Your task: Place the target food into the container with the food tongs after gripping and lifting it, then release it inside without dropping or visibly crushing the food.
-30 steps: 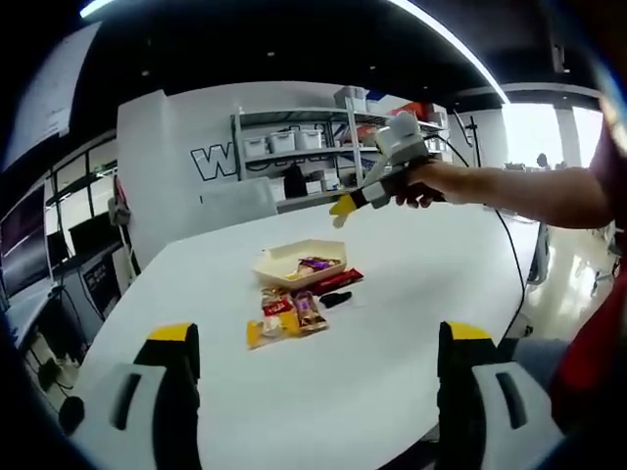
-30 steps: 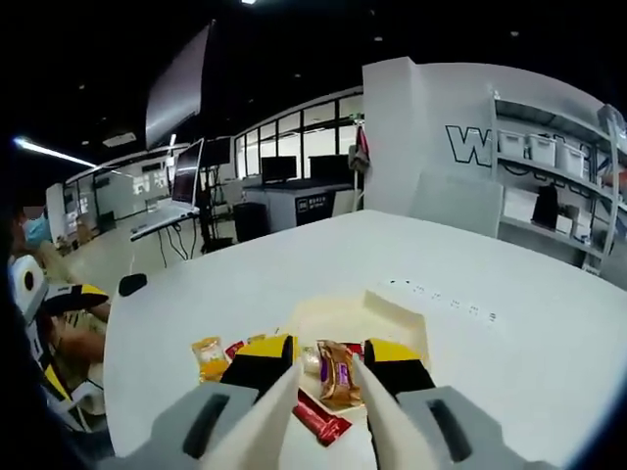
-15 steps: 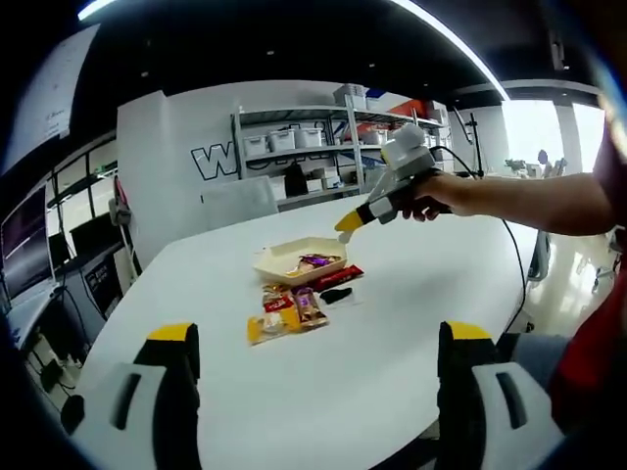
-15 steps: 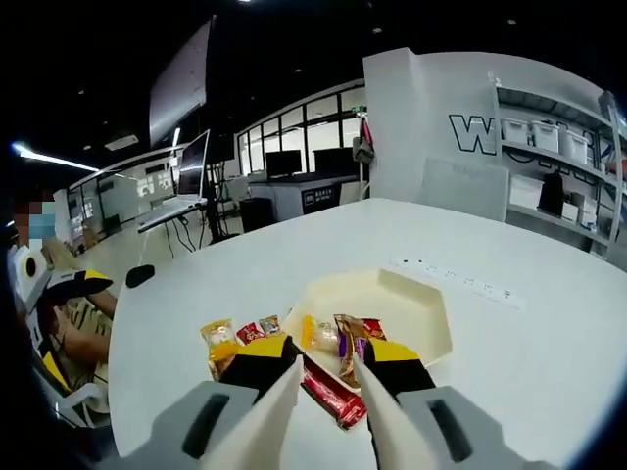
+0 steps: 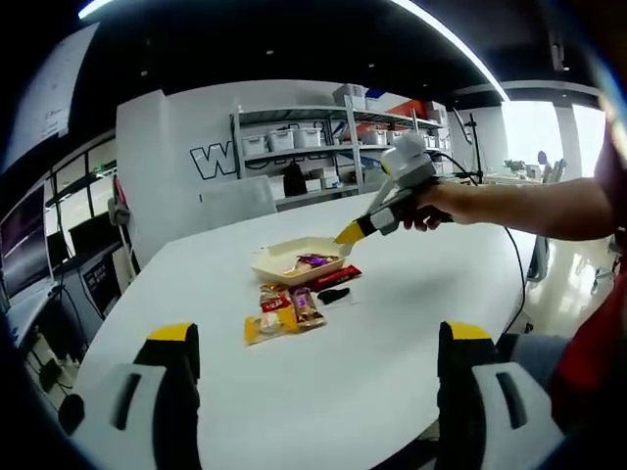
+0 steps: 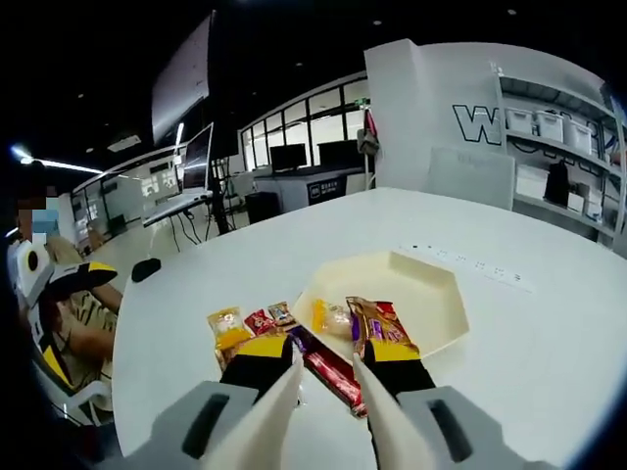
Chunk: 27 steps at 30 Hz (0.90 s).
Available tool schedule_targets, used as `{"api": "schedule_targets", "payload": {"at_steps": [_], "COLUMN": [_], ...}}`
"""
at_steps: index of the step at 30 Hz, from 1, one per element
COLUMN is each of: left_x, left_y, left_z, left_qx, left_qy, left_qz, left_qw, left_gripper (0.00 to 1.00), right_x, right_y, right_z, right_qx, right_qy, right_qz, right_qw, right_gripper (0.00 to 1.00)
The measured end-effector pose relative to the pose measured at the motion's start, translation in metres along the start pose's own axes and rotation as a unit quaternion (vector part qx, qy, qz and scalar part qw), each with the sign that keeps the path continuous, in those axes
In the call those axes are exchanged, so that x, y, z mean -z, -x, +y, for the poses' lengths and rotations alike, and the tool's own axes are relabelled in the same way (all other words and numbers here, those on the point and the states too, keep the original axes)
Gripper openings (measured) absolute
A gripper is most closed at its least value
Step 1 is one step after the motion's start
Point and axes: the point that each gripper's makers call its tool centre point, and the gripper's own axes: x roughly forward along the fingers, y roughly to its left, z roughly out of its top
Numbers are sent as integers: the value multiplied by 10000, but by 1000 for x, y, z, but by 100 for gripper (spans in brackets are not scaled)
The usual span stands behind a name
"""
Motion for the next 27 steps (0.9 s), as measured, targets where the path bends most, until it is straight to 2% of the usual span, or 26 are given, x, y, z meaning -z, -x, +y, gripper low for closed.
{"api": "schedule_targets", "payload": {"at_steps": [19, 27], "left_x": [3, 6], "left_y": [2, 4], "left_z": [3, 9], "left_qx": [-48, -96], "left_qy": [30, 58], "left_qz": [31, 77], "left_qw": [10000, 9999], "left_gripper": [99, 99], "right_x": [20, 22], "right_y": [-16, -20], "right_z": [6, 6], "right_qx": [-95, -80], "right_qy": [85, 149], "right_qz": [247, 273], "right_qw": [9996, 9995], "right_gripper": [24, 24]}}
